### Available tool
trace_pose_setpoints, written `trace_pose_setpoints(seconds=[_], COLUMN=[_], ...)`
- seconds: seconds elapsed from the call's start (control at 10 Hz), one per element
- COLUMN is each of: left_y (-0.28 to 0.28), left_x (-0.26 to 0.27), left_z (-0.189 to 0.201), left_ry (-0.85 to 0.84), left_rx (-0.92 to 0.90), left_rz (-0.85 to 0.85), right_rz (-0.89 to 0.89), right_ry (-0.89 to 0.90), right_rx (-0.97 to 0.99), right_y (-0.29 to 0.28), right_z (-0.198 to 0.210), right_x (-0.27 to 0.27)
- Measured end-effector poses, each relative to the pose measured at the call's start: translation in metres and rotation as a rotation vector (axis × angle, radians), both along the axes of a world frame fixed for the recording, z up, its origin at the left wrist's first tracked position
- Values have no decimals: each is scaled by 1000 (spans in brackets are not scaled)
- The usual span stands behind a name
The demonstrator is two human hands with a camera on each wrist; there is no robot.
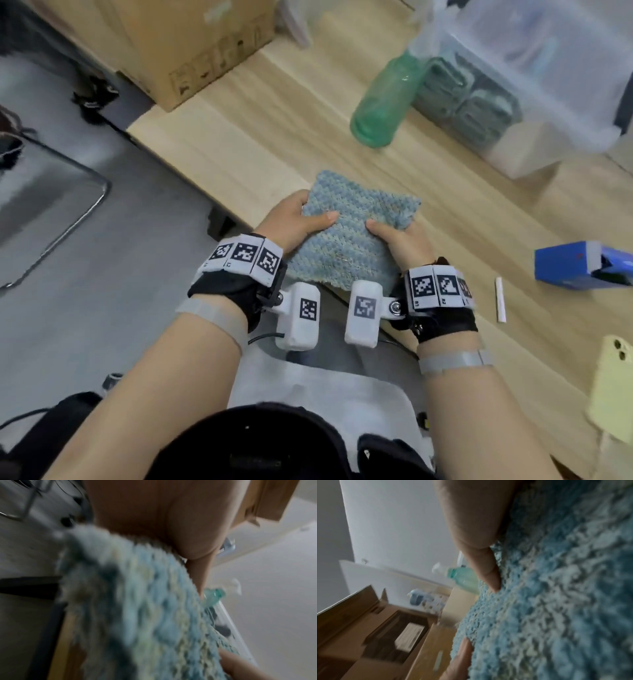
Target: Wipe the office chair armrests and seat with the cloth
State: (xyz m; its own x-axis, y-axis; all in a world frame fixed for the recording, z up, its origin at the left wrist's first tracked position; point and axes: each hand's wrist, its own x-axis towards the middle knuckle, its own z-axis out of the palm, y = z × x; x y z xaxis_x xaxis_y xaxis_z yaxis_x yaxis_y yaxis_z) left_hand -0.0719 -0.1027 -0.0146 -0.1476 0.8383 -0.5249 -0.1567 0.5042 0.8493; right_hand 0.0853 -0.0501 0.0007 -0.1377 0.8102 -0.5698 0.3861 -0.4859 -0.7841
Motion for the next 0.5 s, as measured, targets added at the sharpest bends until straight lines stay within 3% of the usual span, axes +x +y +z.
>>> trace_pose_setpoints(seconds=[0.1, 0.3, 0.5], left_y=[27, 58, 75], left_x=[18, 30, 33], left_z=[-14, -30, -29], left_ry=[-9, 133, 359], left_rx=[-57, -85, -16], left_rz=[-187, -462, -645], right_rz=[-109, -334, -419], right_ry=[-90, -240, -363], right_rx=[-12, -10, 36], right_y=[5, 3, 3], right_z=[-14, -28, -19], right_x=[27, 52, 66])
